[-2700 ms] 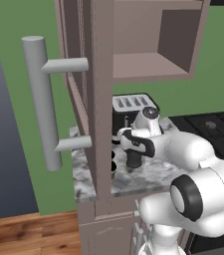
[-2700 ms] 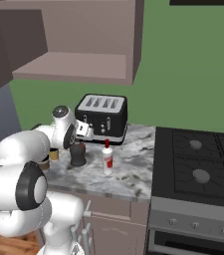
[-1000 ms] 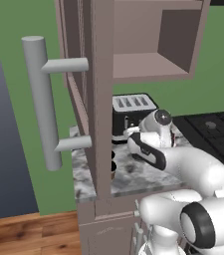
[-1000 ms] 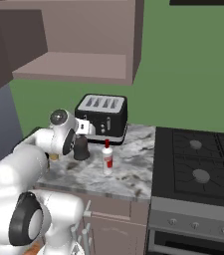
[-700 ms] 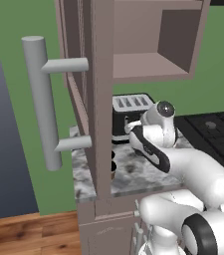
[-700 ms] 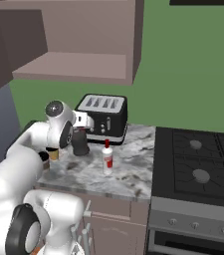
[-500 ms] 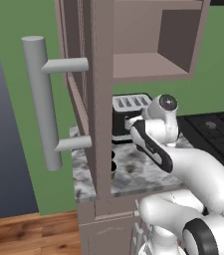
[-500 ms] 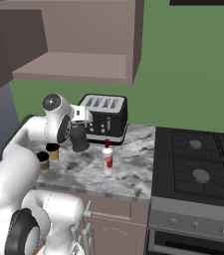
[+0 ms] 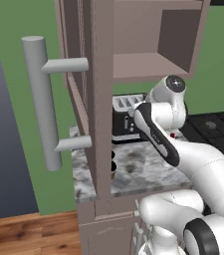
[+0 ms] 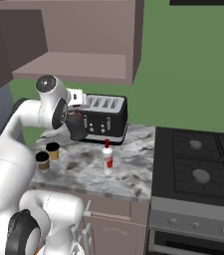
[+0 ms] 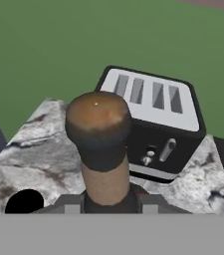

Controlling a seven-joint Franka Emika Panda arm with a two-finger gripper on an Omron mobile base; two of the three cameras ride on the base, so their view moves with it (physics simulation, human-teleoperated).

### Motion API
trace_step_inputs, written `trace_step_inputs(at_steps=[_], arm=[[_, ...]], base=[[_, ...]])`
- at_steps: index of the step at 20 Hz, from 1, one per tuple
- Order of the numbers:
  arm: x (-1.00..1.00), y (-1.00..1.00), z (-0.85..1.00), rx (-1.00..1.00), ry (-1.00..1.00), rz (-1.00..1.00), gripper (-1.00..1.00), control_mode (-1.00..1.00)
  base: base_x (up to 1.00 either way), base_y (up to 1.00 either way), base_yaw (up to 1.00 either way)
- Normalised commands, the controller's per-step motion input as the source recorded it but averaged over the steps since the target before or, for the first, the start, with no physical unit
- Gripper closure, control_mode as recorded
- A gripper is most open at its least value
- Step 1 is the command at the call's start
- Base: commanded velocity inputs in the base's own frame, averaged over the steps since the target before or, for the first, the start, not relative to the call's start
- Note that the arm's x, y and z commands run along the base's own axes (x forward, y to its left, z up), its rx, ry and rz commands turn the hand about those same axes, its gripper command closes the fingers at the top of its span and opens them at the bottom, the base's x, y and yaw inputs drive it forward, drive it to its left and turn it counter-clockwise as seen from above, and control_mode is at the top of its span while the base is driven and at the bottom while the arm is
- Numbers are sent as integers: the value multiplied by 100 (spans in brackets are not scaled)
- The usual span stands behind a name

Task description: Sort all alcoholic drinks to one cabinet, and non-alcoholic drinks to the other.

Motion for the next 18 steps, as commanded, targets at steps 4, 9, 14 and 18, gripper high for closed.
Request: trace_step_inputs(at_steps=[4,9,14,18], arm=[[-12,0,60,-1,-4,2,100,-100],[-11,0,55,-1,-7,1,100,-100],[-7,0,47,-2,-10,1,100,-100],[-4,0,50,0,-9,1,100,-100]], base=[[0,0,0],[0,0,0],[0,0,0],[0,0,0]])
